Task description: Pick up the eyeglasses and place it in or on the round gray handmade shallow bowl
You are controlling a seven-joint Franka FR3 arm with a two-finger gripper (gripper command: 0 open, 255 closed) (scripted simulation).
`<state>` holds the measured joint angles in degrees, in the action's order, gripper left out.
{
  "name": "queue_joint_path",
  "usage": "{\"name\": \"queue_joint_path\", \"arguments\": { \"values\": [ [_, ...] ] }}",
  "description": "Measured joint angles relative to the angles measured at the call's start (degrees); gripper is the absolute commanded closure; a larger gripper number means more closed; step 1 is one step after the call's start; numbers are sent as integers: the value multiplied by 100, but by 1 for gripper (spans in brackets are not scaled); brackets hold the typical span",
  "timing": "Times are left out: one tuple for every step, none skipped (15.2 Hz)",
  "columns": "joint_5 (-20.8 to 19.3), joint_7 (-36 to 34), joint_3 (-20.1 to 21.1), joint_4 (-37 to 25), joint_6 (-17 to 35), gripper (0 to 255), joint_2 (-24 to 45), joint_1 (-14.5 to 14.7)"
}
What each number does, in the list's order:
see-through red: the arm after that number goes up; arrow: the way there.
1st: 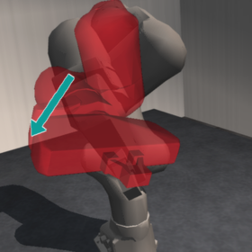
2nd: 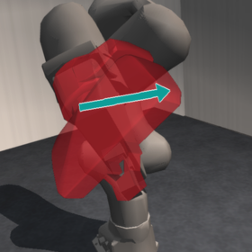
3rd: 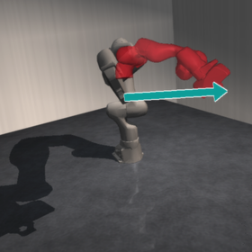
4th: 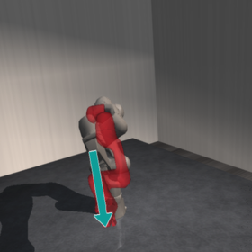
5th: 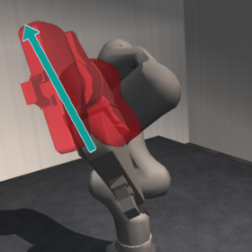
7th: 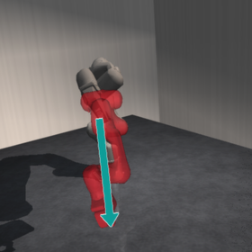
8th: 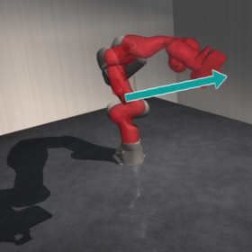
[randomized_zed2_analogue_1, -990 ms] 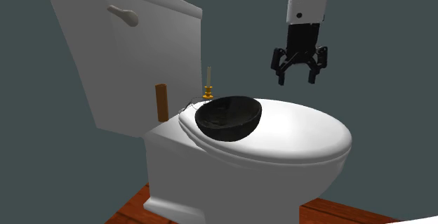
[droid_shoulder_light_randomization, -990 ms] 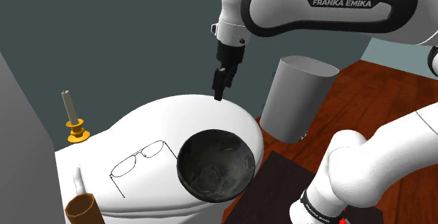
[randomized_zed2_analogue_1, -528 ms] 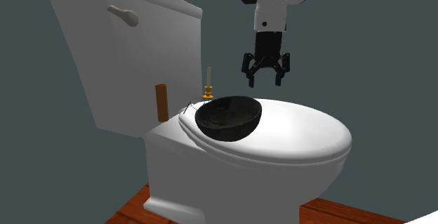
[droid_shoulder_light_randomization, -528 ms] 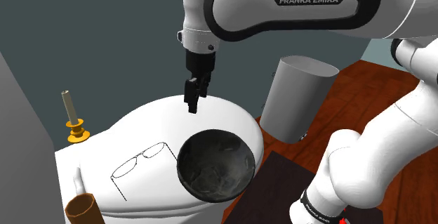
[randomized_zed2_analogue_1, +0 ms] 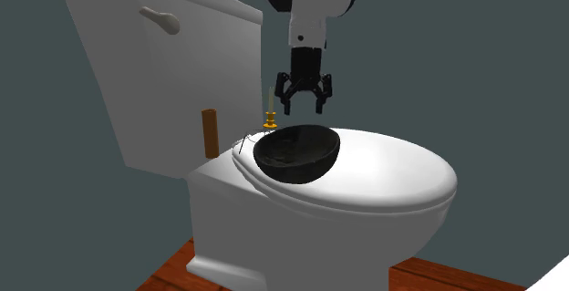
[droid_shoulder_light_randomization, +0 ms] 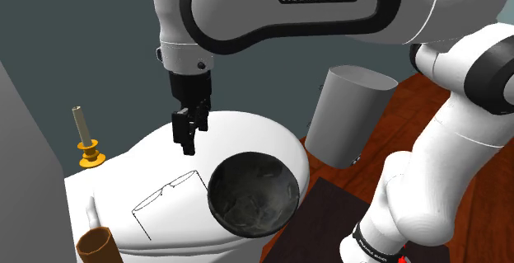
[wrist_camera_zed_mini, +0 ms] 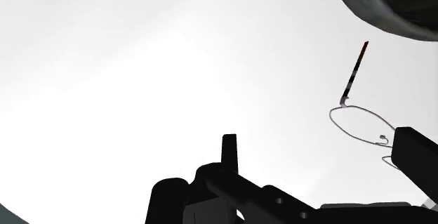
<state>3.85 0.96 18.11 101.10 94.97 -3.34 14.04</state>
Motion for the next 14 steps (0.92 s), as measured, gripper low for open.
{"name": "queue_joint_path", "arguments": {
  "values": [
    [-37, -28, 71, -230, -27, 0, 240, 61],
    [-46, -24, 124, -343, -39, 0, 388, 113],
    [-50, -38, 187, -449, -57, 0, 515, 177],
    [-88, -64, 250, -673, -111, 0, 727, 246],
    [-128, -85, 308, -917, -183, 0, 946, 317],
    [-140, -98, 354, -1032, -217, 0, 1060, 373],
    [-157, -107, 378, -1091, -205, 0, 1148, 407],
    [-160, -125, 396, -1077, -164, 0, 1184, 431],
    [-159, -135, 407, -1020, -102, 0, 1192, 445],
    [-154, -127, 408, -946, -35, 0, 1186, 444],
    [-152, -129, 411, -878, 29, 0, 1183, 448],
    [-148, -128, 414, -789, 109, 0, 1173, 450],
    [-149, -121, 412, -719, 182, 0, 1178, 448],
    [-143, -120, 413, -651, 249, 0, 1166, 448]
  ]
}}
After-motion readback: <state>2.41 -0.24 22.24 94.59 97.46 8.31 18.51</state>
